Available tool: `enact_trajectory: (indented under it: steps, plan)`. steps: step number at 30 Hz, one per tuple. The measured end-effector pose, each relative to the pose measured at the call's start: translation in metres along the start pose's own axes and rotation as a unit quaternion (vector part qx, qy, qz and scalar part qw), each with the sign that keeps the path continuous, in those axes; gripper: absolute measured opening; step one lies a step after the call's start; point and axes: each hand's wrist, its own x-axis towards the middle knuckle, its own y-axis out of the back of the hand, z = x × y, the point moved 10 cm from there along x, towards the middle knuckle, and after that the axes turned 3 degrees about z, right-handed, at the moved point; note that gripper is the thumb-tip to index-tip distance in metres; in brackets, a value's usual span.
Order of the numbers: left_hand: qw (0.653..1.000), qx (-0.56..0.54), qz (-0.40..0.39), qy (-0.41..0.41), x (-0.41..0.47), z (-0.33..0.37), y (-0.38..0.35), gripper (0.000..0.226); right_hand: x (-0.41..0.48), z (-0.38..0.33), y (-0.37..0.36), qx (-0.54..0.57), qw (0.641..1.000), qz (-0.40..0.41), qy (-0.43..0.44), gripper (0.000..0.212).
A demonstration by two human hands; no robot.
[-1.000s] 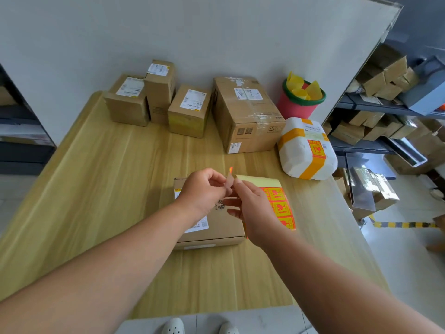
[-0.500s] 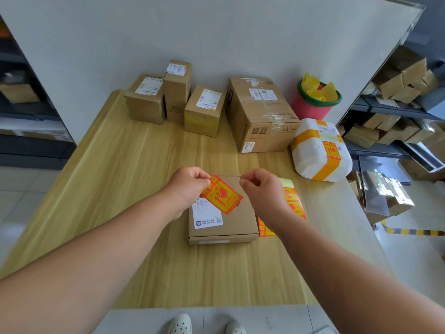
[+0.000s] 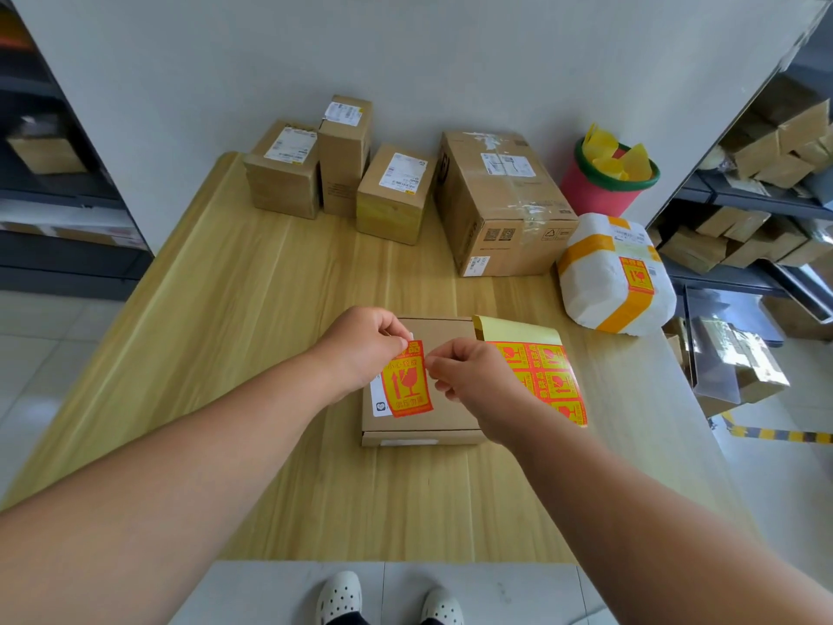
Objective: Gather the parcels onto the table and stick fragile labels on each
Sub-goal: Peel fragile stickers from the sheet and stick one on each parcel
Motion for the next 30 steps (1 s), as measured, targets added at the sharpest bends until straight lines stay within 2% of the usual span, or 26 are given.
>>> enact_trajectory:
  steps: [9, 12, 14, 17, 22, 30]
  plan:
    - [1.0, 0.003, 0.013, -0.01, 0.006, -0.004, 0.001, 0.02, 0.003, 0.011, -0.012, 0.021, 0.999, -0.011, -0.025, 0.011]
    - [0.999, -0.022, 0.023, -0.021, 0.008, -0.002, 0.003, 0.009, 0.008, 0.012, -0.007, 0.02, 0.999, 0.013, -0.026, 0.015]
    - [0.999, -0.017, 0.038, -0.016, 0.011, -0.006, 0.008, 0.027, 0.014, 0.016, 0.003, 0.042, 0.997, 0.045, -0.04, 0.018]
    - [0.997, 0.061, 0.052, -0.014, 0.012, -0.019, 0.012, 0.038, 0.021, 0.029, 0.022, 0.068, 0.992, 0.083, -0.073, 0.019]
    - [0.977, 0.21, 0.013, -0.041, 0.008, -0.041, -0.015, 0.039, 0.031, 0.056, 0.045, -0.004, 0.989, 0.099, -0.113, 0.017]
    - [0.925, 0.358, -0.024, -0.127, 0.012, -0.042, -0.065, 0.043, 0.06, 0.07, 0.046, -0.071, 0.989, 0.082, -0.099, 0.013]
